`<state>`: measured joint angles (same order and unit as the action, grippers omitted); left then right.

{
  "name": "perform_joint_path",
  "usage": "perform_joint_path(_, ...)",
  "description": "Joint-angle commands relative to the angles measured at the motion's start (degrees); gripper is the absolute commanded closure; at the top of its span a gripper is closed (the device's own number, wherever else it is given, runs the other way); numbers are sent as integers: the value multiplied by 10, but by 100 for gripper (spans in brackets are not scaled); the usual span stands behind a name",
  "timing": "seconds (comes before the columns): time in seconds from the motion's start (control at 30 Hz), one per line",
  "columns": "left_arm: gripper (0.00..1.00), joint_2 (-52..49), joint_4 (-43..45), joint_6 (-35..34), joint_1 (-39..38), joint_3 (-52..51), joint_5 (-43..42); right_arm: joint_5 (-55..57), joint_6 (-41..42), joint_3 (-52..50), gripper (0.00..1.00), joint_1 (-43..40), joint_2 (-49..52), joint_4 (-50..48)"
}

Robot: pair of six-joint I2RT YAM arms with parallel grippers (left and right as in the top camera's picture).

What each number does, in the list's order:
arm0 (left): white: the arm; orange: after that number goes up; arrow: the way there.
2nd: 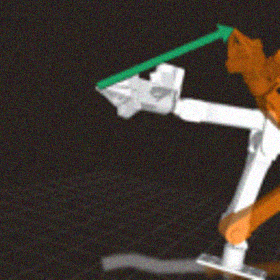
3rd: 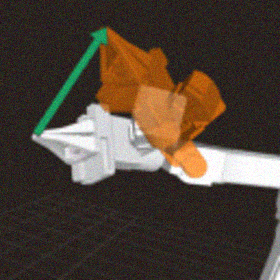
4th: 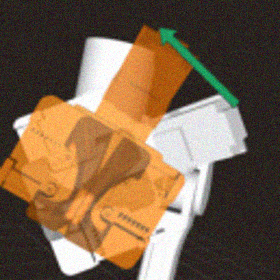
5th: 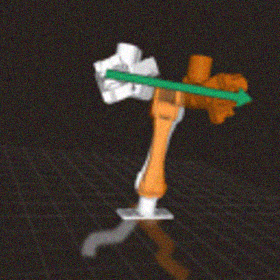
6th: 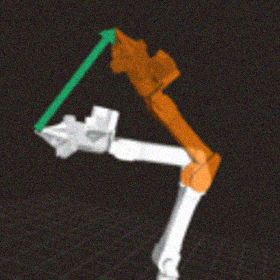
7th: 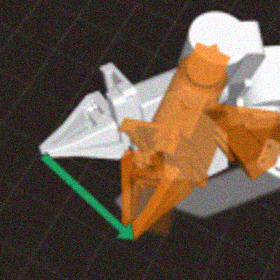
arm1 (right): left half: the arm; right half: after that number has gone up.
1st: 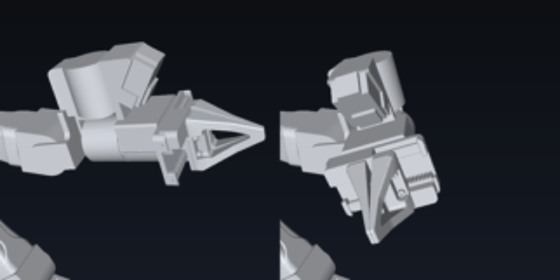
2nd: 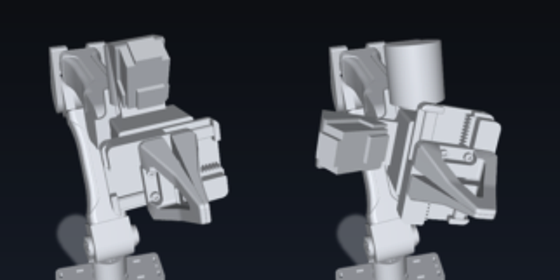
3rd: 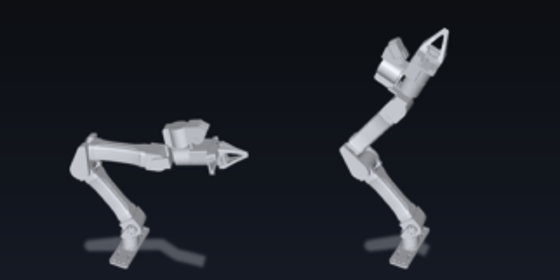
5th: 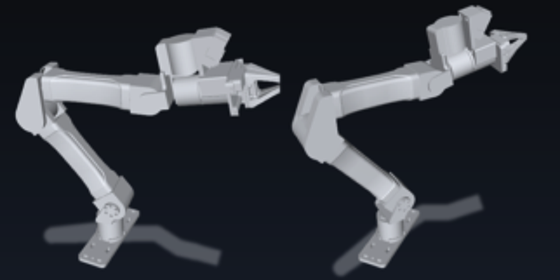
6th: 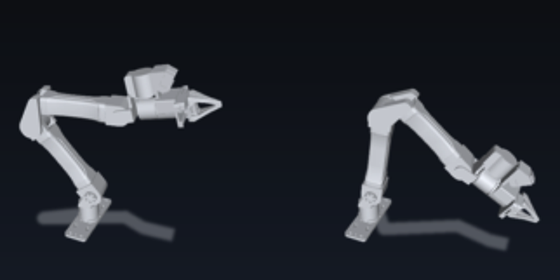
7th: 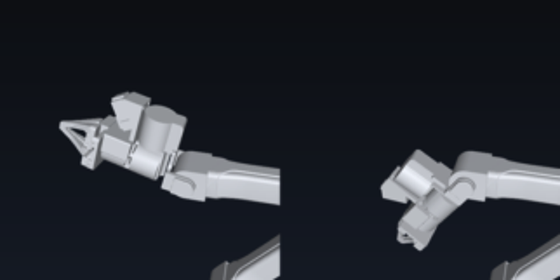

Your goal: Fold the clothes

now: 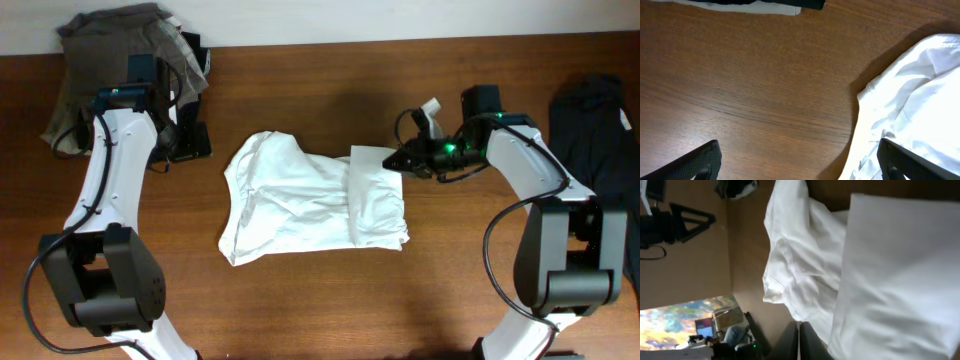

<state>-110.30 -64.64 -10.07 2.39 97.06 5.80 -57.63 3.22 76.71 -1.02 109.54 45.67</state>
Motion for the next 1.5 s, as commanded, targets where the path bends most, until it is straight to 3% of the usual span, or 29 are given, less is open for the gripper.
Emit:
perform_joint_path(0.0, 1, -5, 1, 3, 4, -3, -5, -10, 43, 1, 91, 27, 31, -36)
perform_joint_path(0.4, 1, -5, 1, 3, 4, -3, -5, 12, 115, 1, 89, 58, 169, -226)
perform_joint_path(0.53, 1, -5, 1, 3, 4, -3, -5, 41, 138, 5, 88, 49, 175, -243)
perform_joint_path(0.87, 1, -5, 1, 3, 4, -3, -5, 3, 90, 99, 93, 15, 63, -43)
perform_joint_path(1.07, 1, -5, 1, 3, 4, -3, -5, 9, -70, 87, 93, 33, 33, 137)
perform_joint_path(1.13, 1, -5, 1, 3, 4, -3, -5, 11, -82, 56, 93, 42, 34, 152)
perform_joint_path(1.27, 1, -5, 1, 3, 4, -3, -5, 15, -70, -64, 92, 69, 34, 77)
perform_joint_path(1.47, 1, -5, -2, 3, 4, -3, -15, 35, 67, -227, 89, 71, 34, -131)
